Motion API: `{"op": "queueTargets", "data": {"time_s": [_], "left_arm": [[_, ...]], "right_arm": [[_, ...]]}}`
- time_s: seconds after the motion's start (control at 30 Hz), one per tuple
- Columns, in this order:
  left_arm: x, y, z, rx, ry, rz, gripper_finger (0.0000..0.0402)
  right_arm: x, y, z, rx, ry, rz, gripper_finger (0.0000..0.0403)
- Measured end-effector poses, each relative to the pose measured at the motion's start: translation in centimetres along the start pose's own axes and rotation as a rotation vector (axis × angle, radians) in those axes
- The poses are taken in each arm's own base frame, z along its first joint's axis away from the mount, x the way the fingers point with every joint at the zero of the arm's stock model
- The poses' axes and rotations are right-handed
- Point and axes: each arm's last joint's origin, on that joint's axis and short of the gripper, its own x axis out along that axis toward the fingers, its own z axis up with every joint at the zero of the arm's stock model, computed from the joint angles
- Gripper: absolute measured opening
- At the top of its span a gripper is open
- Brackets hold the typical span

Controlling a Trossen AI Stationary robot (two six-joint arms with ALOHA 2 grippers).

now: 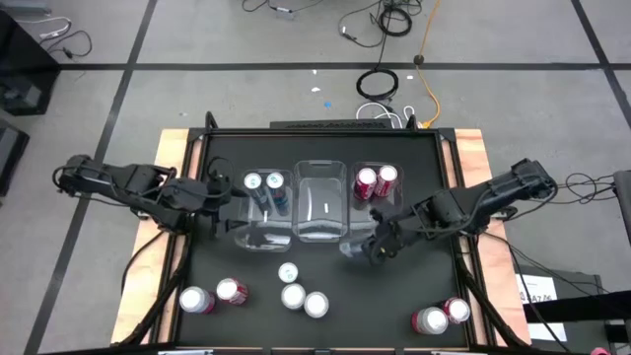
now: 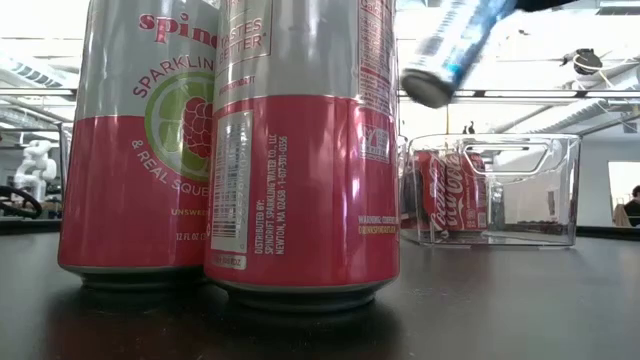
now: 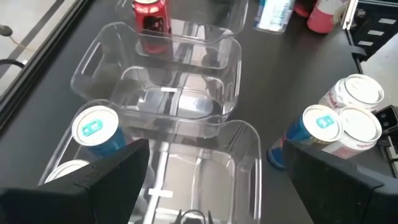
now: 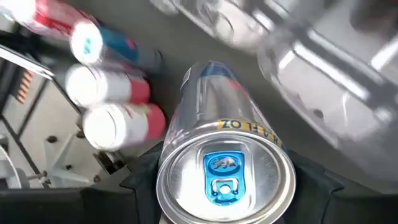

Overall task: Sort soda cans
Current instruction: Put the bottom right blue soda can into the left transparent bin

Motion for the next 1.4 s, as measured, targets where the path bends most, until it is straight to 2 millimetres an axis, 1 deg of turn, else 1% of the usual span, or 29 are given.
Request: {"op": "queueTargets", "data": {"time_s": [0.27, 0.43, 0.53, 0.67, 0.8, 0.93, 1.1, 1.23, 1.4], "left_arm": [[2.1, -0.7, 0.5, 0.007, 0.039, 0.007, 0.0374], [2.9, -1.1, 1.2, -0.011, -0.004, -0.006, 0.0374], [3.1, -1.3, 1.6, -0.049, -0.042, -0.019, 0.0374], [3.5, -1.5, 2.1, -0.053, -0.079, -0.03, 0.0374], [4.4, -1.9, 2.5, -0.054, -0.092, -0.034, 0.0374], [5.9, -2.4, 2.9, -0.053, -0.092, -0.034, 0.0374], [7.9, -2.9, 3.7, -0.044, -0.111, -0.031, 0.0374], [9.4, -2.7, 4.6, -0.041, -0.092, -0.005, 0.0374], [11.2, -2.4, 5.6, -0.055, -0.058, -0.023, 0.0374]], "right_arm": [[0.1, 0.8, 3.8, -0.057, -0.14, 0.162, 0.0228], [0.2, 0.8, 5.6, -0.064, -0.203, 0.196, 0.0228], [0.9, 0.9, 6.5, -0.068, -0.224, 0.202, 0.0228], [2.0, 1.5, 7.5, -0.095, -0.254, 0.243, 0.0228], [2.9, 1.9, 8.5, -0.114, -0.278, 0.278, 0.0228], [3.1, 1.7, 9.0, -0.119, -0.289, 0.265, 0.0228], [3.1, 1.7, 9.0, -0.132, -0.274, 0.278, 0.0228], [3.2, 1.6, 9.0, -0.134, -0.266, 0.271, 0.0228], [3.2, 1.6, 9.0, -0.139, -0.268, 0.267, 0.0228]]}}
